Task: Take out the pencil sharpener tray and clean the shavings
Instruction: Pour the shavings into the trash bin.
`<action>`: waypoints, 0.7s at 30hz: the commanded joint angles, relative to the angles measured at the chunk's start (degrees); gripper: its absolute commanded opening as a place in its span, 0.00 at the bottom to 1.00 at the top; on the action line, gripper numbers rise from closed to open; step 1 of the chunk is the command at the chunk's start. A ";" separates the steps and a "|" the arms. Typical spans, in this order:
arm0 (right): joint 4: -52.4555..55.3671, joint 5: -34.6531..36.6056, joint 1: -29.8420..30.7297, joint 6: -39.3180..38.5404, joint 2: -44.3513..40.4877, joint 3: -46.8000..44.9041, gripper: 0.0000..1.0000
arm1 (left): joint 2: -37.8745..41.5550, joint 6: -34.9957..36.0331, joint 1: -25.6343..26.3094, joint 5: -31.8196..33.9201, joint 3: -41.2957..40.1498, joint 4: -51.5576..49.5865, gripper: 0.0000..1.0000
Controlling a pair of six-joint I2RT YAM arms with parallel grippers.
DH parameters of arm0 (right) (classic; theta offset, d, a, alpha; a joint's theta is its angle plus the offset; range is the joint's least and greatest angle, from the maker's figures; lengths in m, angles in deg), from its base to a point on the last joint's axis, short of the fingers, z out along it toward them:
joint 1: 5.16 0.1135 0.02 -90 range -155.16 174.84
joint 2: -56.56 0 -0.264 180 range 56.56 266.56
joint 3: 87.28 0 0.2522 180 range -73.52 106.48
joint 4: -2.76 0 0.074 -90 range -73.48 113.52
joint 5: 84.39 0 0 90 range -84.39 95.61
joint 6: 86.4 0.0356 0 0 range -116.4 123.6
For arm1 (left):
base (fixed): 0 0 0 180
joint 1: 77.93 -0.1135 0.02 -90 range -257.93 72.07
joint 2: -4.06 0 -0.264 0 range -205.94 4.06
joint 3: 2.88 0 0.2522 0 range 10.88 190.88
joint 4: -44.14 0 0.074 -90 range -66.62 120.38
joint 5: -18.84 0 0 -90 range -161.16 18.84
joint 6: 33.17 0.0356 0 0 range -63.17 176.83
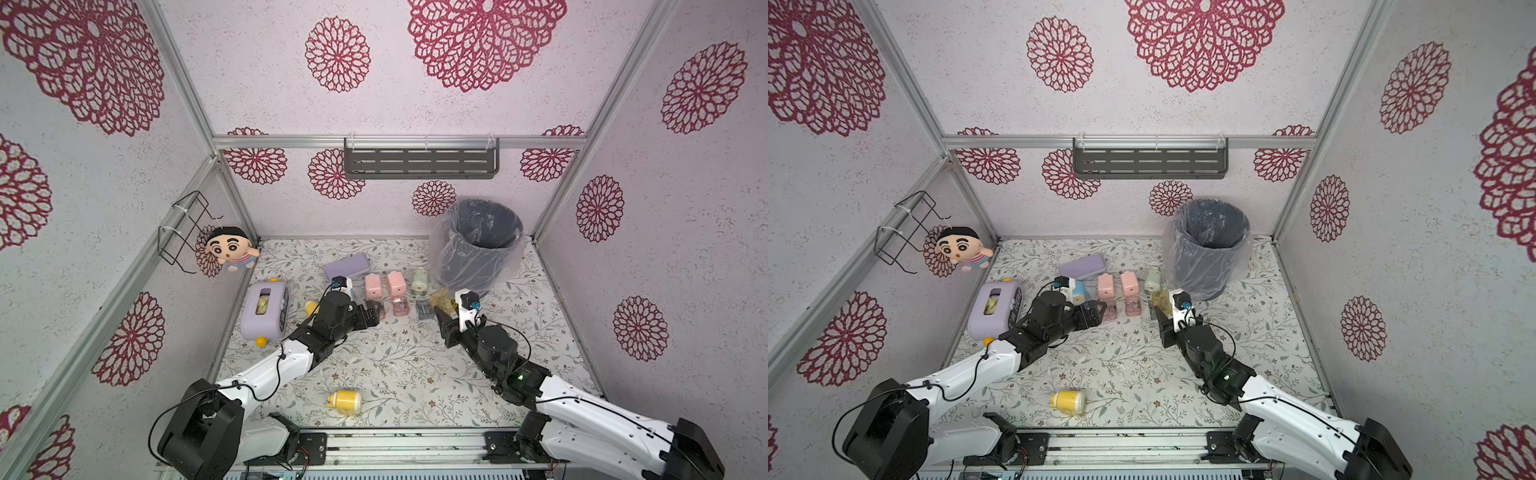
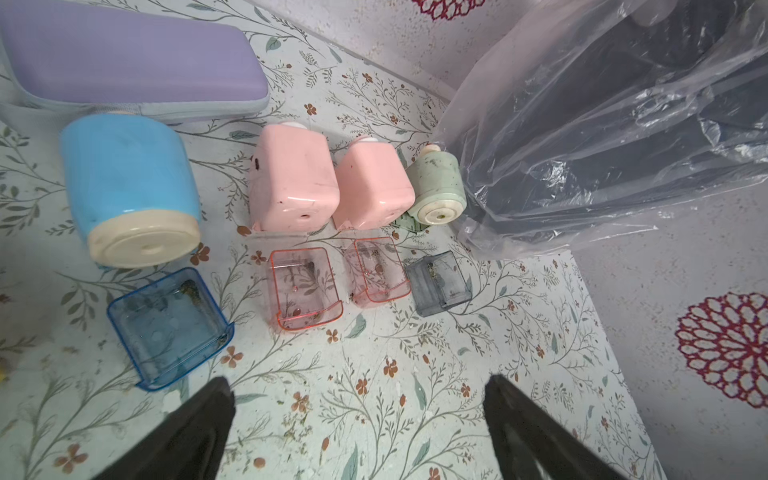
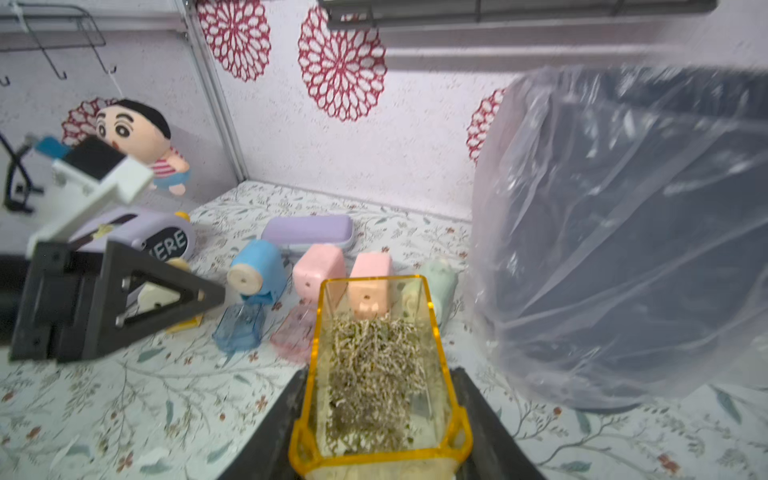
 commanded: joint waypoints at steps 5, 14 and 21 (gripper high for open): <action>9.80 -0.77 -7.62 -5.38 5.29 18.42 0.36 | 4.78 2.83 1.12 1.82 -1.86 4.93 0.97; 19.09 -5.34 -20.92 -3.95 21.40 38.53 0.37 | 7.21 3.45 1.42 2.94 -2.22 4.40 0.97; 27.13 -9.90 -29.74 1.42 35.22 53.58 0.37 | 7.14 3.92 1.67 3.56 -2.40 4.55 0.97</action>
